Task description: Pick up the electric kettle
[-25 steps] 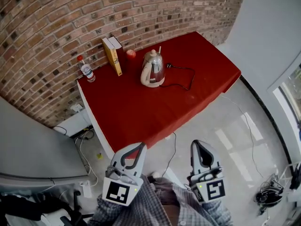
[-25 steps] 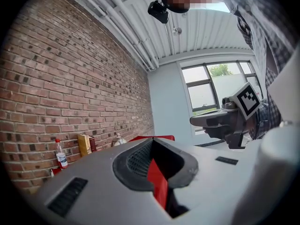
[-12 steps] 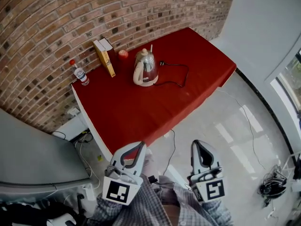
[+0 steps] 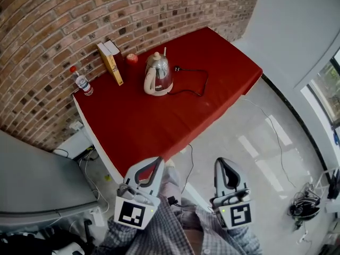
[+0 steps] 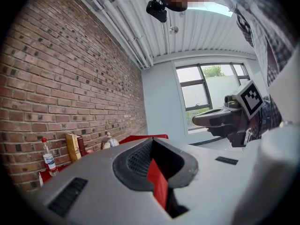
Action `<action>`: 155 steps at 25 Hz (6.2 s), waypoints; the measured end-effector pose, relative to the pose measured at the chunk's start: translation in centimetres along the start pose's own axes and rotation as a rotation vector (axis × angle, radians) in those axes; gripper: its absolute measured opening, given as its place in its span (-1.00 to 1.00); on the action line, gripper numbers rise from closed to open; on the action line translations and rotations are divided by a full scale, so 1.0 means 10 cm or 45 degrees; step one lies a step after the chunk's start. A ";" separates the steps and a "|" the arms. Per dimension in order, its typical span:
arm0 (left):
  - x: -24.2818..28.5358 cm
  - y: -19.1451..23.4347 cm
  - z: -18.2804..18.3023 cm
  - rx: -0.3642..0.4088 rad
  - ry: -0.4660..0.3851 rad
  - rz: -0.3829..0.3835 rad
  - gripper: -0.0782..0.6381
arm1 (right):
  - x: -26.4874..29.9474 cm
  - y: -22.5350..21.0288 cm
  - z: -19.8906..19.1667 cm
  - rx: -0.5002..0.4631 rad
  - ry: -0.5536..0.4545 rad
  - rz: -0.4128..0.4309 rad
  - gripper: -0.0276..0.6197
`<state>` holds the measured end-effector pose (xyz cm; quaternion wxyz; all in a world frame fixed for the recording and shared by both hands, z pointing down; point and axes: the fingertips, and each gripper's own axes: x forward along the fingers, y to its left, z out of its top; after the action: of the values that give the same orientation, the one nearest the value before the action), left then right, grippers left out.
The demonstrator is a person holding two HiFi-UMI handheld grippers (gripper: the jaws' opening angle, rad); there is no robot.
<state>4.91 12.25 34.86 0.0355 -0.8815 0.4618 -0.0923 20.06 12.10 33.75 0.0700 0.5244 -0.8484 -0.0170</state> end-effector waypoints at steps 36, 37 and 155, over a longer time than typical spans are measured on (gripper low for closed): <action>1.65 1.05 -0.07 -0.079 0.042 -0.012 -0.76 | 1.68 -0.85 0.03 0.009 0.052 0.014 -0.90; 1.70 1.09 -0.09 -0.081 0.046 -0.008 -0.76 | 1.74 -0.87 0.03 0.005 0.057 0.020 -0.90; 2.63 2.42 -2.11 -0.609 0.342 0.613 -0.42 | 5.72 -0.64 -0.98 0.838 0.374 1.063 -0.36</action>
<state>-4.08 -22.69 55.35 -0.2118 -0.7108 0.6652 -0.0855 1.90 -41.37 48.54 0.0209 0.1344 -0.9261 0.3519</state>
